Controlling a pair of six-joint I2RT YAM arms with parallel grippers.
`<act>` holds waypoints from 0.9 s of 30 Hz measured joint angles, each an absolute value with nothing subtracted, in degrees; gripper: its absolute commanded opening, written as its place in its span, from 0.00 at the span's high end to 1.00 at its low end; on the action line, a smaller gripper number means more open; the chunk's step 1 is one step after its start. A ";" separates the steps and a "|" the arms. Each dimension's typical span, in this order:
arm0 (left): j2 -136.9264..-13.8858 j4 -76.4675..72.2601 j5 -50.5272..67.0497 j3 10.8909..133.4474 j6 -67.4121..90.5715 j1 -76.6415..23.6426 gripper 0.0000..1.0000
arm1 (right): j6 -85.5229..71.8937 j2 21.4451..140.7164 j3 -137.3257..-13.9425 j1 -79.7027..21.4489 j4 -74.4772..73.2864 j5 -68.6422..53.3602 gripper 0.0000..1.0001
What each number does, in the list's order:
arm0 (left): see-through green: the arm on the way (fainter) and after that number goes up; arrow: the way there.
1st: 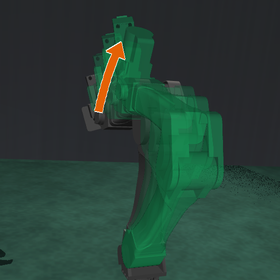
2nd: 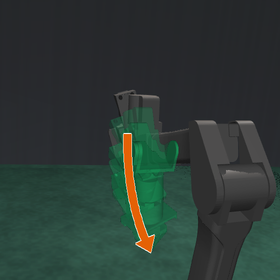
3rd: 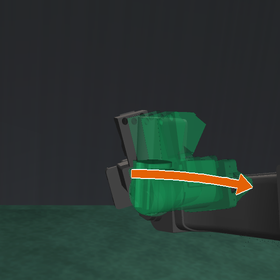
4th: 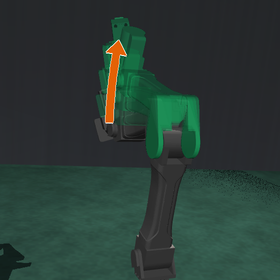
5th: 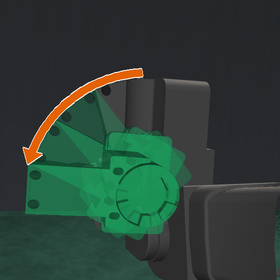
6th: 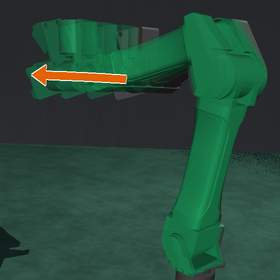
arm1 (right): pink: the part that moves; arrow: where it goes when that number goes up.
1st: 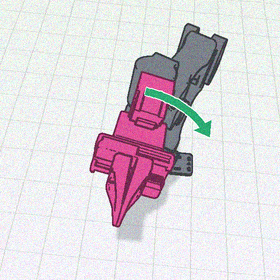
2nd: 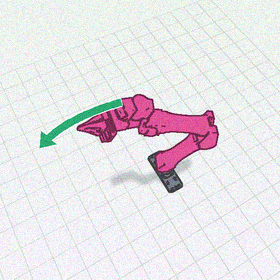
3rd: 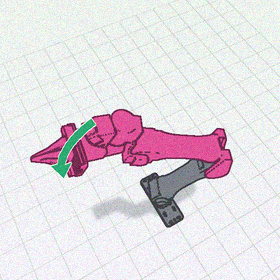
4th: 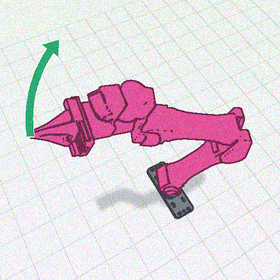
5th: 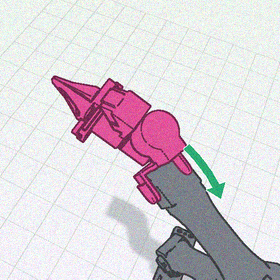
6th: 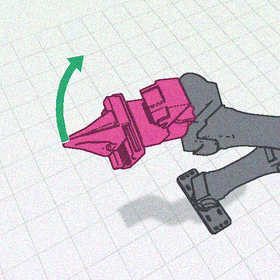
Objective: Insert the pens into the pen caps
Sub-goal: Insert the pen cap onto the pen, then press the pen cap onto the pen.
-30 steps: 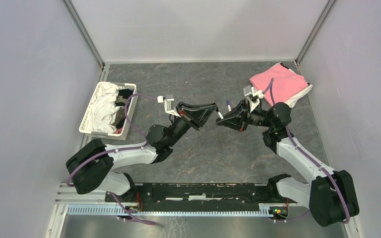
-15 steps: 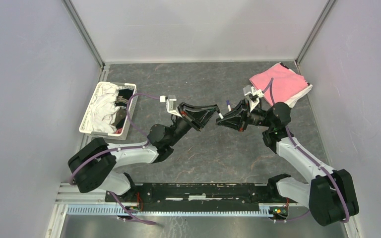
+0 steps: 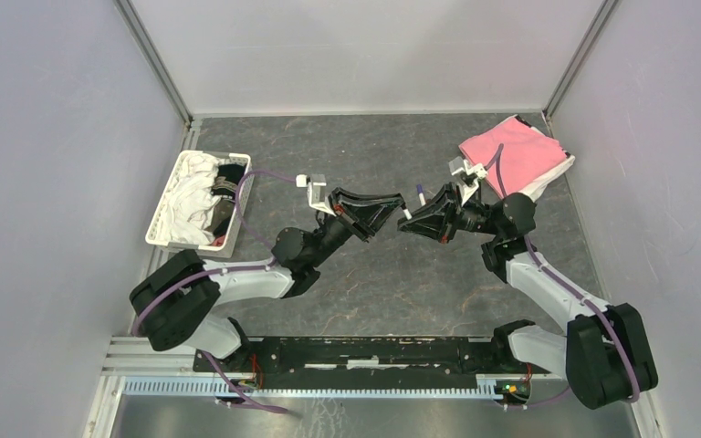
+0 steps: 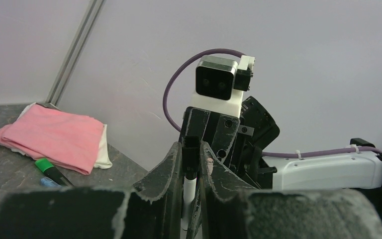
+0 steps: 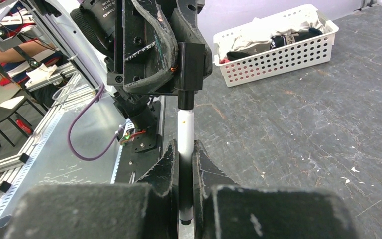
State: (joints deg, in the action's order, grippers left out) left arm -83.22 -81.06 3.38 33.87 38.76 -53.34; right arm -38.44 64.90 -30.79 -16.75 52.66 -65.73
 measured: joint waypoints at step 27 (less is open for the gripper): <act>-77.56 -64.77 6.13 33.98 37.95 -53.01 0.44 | -30.98 64.29 -28.21 -16.40 52.88 -65.28 1.00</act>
State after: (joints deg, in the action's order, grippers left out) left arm -77.56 -64.77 6.13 33.98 37.95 -53.01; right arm -30.98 64.29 -28.21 -16.40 52.88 -65.28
